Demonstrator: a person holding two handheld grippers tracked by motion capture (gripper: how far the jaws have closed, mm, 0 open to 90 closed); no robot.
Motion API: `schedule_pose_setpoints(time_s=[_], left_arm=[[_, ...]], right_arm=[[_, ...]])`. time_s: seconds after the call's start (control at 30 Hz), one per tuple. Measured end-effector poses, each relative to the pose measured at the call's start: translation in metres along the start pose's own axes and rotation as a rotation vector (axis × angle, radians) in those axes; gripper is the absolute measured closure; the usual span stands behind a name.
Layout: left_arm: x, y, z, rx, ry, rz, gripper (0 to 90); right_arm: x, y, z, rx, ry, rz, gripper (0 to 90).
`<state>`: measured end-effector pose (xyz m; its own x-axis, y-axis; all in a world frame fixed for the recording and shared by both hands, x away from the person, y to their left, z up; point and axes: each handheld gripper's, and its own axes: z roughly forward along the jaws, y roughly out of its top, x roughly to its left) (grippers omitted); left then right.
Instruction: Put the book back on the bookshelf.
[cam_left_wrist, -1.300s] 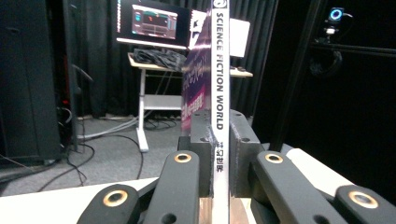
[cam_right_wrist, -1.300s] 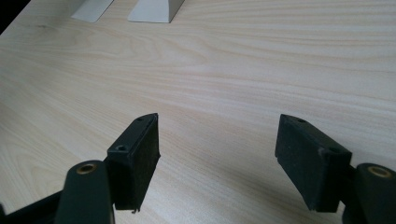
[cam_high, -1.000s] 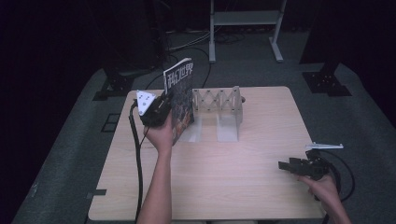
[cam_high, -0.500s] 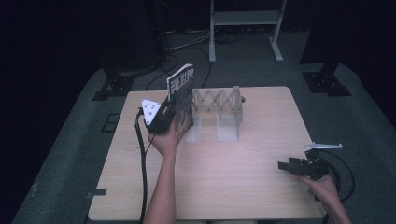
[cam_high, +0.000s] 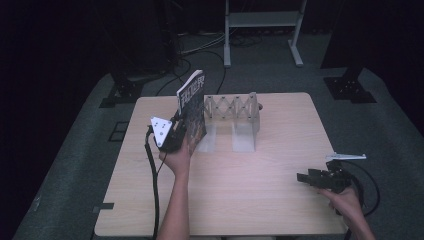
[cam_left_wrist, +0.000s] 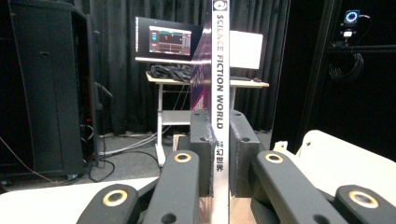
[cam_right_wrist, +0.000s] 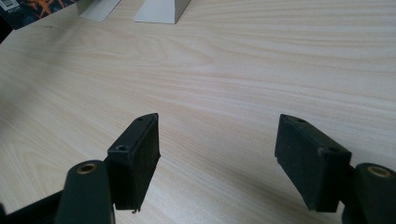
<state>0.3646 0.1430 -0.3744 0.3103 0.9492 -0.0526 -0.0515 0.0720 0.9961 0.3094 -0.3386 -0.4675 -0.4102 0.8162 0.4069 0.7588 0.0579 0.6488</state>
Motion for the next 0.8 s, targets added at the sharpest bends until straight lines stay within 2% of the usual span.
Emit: schedule_pose_setpoints(time_s=[0.1, 0.2, 0.63, 0.8], left_arm=[[0.0, -0.003, -0.003, -0.007, 0.001, -0.001, 82.5], [0.0, -0.007, -0.007, -0.008, 0.009, 0.017, 82.4], [-0.001, -0.017, -0.015, -0.023, 0.004, 0.012, 82.3], [-0.002, -0.022, -0.018, -0.028, 0.002, 0.023, 82.3]], right_arm=[[0.001, 0.0, 0.001, -0.001, 0.002, -0.004, 30.0], [0.002, 0.001, 0.002, 0.002, 0.004, -0.006, 30.0], [0.005, 0.003, 0.003, 0.001, 0.006, -0.013, 30.1], [0.005, 0.002, 0.004, 0.002, 0.008, -0.012, 30.2]])
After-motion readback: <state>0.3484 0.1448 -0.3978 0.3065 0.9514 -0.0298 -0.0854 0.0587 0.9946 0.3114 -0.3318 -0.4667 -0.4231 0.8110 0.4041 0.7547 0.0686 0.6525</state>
